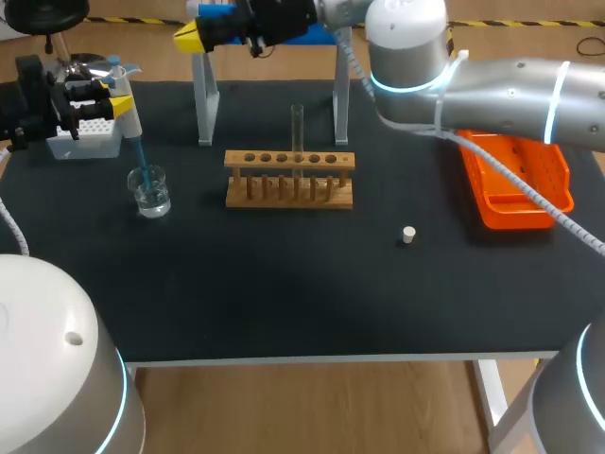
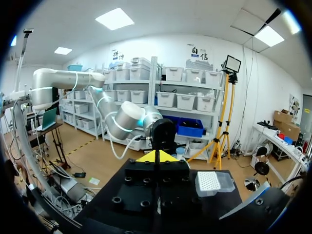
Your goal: Invert the test tube, pick up the pipette, mount the tip to pipette, aspirate from beaker and dispense into the tube, eject the tip, return the pipette, and cap with the stopper.
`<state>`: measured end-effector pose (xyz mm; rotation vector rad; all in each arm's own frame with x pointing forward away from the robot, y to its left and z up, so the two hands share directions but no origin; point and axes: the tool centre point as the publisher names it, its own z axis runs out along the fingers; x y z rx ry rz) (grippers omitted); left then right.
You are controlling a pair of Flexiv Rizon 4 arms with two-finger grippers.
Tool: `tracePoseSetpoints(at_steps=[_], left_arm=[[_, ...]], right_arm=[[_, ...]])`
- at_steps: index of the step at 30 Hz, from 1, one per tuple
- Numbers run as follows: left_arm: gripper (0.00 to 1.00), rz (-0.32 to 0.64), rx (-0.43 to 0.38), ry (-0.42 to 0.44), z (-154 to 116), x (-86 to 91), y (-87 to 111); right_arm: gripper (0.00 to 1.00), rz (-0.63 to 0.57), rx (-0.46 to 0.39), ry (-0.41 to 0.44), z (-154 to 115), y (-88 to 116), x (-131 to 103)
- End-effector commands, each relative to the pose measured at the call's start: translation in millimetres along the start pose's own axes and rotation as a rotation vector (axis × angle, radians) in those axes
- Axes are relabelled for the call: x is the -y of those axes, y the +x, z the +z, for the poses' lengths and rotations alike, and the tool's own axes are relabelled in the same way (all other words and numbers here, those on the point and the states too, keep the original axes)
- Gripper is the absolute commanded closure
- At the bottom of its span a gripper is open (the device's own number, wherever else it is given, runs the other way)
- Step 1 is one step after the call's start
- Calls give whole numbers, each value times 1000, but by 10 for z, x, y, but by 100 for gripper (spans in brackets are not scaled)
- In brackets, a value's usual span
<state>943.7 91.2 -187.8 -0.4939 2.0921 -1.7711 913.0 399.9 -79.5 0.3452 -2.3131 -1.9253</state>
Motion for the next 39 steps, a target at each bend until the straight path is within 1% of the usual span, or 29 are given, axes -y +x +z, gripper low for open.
tracePoseSetpoints(at_steps=[1,6,8,19,28,39], left_arm=[[100,1,-1,1,-4,-3,-1],[100,1,-1,1,-4,-3,-1],[100,1,-1,1,-4,-3,-1],[100,1,-1,1,-4,-3,-1],[100,1,-1,1,-4,-3,-1],[100,1,-1,1,-4,-3,-1]], right_arm=[[100,-3,-4,-19,166,-52,4],[100,-1,-4,-54,293,-40,-29],[100,-1,-1,-66,346,-66,-34],[100,37,13,-184,568,-212,-46],[100,33,12,-203,761,-317,-65],[100,33,0,-179,937,-433,-60]])
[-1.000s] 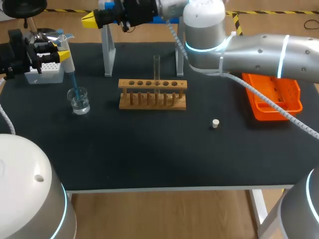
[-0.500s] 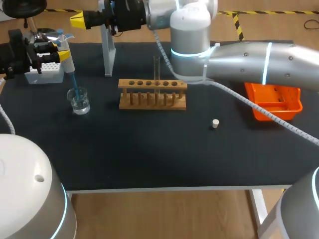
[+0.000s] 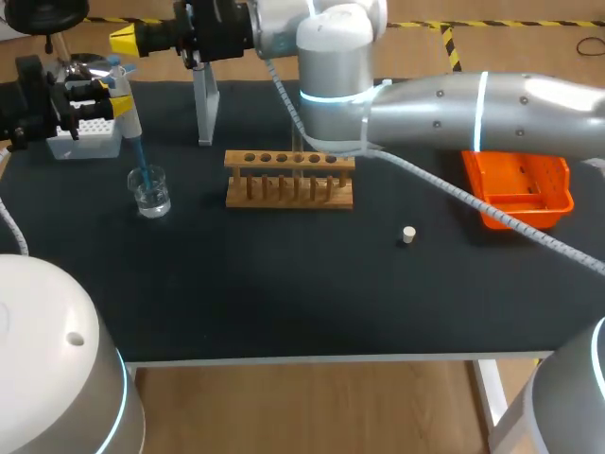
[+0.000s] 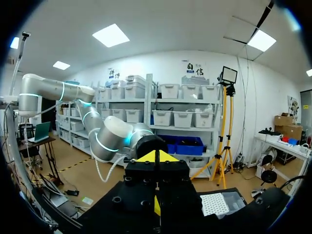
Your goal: Invert the test tube, pick up the pipette, mount the tip to pipette, aspirate from beaker and dispense into the tube, eject the tip, return the pipette, and cap with the stopper.
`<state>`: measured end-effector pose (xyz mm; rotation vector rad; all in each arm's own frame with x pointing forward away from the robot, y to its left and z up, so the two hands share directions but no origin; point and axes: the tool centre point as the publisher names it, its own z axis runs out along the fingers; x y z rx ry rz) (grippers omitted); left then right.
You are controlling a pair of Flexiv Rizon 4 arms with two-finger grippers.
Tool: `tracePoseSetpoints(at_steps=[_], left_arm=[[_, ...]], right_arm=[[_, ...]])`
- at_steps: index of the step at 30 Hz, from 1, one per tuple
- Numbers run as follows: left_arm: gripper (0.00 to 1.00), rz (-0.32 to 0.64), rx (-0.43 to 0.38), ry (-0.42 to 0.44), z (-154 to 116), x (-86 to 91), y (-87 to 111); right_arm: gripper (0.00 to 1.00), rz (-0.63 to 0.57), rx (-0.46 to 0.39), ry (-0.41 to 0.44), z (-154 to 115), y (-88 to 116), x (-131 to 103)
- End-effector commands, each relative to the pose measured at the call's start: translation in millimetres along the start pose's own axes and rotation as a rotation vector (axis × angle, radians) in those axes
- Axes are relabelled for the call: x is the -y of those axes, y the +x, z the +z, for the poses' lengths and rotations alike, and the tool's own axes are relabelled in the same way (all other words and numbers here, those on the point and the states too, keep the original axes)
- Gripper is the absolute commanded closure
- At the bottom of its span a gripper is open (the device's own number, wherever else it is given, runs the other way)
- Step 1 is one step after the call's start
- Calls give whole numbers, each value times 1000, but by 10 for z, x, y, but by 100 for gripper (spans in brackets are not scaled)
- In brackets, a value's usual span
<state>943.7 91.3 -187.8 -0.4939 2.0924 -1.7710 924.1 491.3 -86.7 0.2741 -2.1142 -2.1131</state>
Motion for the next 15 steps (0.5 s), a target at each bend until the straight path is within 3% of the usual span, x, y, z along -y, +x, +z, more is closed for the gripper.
tracePoseSetpoints(at_steps=[1,15], left_arm=[[100,1,-1,1,-2,-3,-1],[100,1,-1,1,-2,-3,-1]], right_arm=[[100,8,-17,5,85,-115,30],[100,54,-25,3,199,-192,116]])
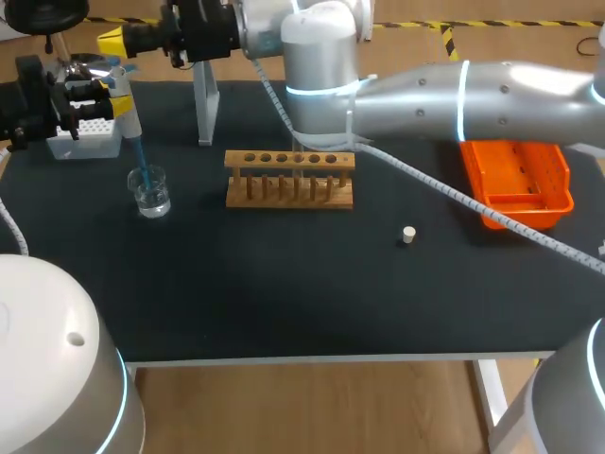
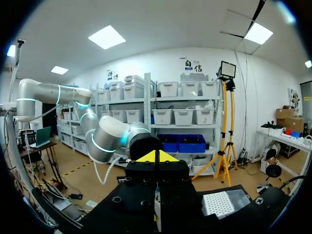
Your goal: Invert the test tube, pick up the pipette, mount the tip to pipette, aspirate from beaker and dispense into the tube, eject the tip, return the pipette, and cap with the stopper.
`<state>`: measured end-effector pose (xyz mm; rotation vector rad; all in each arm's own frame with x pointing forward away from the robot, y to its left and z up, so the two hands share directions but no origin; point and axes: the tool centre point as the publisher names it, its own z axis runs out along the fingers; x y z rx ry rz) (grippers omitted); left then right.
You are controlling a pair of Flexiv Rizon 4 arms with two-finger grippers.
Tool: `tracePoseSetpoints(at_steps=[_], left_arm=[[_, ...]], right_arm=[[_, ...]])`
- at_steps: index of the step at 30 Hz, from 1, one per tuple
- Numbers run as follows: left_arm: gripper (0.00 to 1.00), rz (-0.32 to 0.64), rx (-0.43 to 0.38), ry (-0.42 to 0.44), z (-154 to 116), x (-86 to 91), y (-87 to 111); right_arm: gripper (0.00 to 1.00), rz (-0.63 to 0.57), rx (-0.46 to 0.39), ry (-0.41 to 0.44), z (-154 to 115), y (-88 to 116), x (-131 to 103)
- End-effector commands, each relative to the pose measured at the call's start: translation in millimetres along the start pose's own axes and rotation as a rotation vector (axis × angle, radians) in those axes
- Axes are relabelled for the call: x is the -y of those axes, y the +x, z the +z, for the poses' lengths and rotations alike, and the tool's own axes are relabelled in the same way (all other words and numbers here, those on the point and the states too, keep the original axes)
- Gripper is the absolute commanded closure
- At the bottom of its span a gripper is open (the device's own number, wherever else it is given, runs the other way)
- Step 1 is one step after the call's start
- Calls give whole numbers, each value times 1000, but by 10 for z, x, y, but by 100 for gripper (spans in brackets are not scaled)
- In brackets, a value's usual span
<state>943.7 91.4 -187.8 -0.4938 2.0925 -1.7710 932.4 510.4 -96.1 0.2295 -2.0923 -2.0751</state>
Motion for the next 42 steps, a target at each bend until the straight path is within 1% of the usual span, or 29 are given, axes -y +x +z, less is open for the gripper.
tracePoseSetpoints(at_steps=[1,15,29,42], left_arm=[[100,1,-1,1,-2,-3,-1],[100,1,-1,1,-2,-3,-1],[100,1,-1,1,-2,-3,-1],[100,1,-1,1,-2,-3,-1]], right_arm=[[100,2,-12,3,34,-74,22],[100,14,0,18,70,-143,122],[100,31,2,24,54,-125,213],[100,58,1,21,54,-97,389]])
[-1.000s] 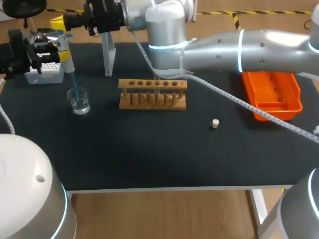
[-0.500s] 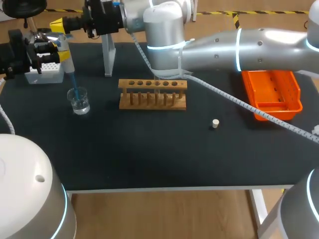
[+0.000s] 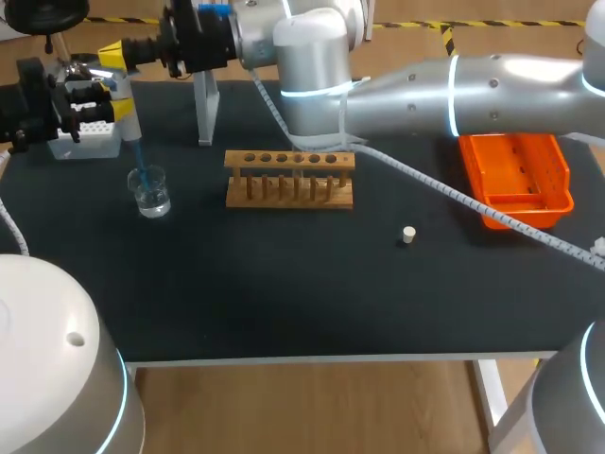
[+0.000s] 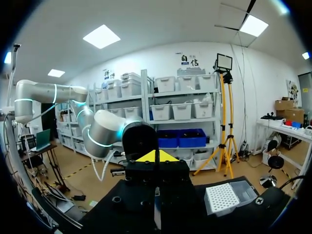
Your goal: Invert the test tube, pick up the pipette, mount the tip to pipette, aspirate from beaker and dispense into the tube, eject the tip, return the pipette, and cap with the stopper.
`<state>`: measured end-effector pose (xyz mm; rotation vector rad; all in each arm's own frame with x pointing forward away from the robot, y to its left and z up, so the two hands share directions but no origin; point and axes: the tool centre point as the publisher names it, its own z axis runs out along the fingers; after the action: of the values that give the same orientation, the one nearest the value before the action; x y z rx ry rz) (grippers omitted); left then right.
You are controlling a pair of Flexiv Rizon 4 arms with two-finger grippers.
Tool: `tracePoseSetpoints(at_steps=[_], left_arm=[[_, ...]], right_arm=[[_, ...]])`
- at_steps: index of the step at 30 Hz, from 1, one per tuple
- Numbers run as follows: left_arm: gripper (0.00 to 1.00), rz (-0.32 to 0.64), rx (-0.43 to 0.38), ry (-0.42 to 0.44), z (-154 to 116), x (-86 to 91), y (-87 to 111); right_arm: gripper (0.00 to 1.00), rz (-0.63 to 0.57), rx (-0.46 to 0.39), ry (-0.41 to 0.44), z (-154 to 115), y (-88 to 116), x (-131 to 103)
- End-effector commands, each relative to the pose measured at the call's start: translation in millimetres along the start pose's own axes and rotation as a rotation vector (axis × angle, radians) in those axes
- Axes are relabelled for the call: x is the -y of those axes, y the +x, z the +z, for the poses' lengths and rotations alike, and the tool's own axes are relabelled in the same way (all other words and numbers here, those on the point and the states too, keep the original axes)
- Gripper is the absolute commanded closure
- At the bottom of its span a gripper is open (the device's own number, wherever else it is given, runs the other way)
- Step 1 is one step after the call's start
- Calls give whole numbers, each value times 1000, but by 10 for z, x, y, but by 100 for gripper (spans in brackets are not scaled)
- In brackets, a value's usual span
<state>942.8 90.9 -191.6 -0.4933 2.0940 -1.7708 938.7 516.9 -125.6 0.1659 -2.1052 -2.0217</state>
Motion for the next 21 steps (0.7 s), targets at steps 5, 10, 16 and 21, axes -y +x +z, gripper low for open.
tracePoseSetpoints(at_steps=[5,10,16,21], left_arm=[[100,1,0,2,-7,34,-12],[100,1,0,2,-7,34,-12],[100,1,0,2,-7,34,-12],[100,1,0,2,-7,34,-12]], right_arm=[[100,14,-8,-4,18,-11,166],[100,23,-8,-2,25,-8,224],[100,9,-4,-8,20,-3,122],[78,-31,-5,-32,-30,27,-125]])
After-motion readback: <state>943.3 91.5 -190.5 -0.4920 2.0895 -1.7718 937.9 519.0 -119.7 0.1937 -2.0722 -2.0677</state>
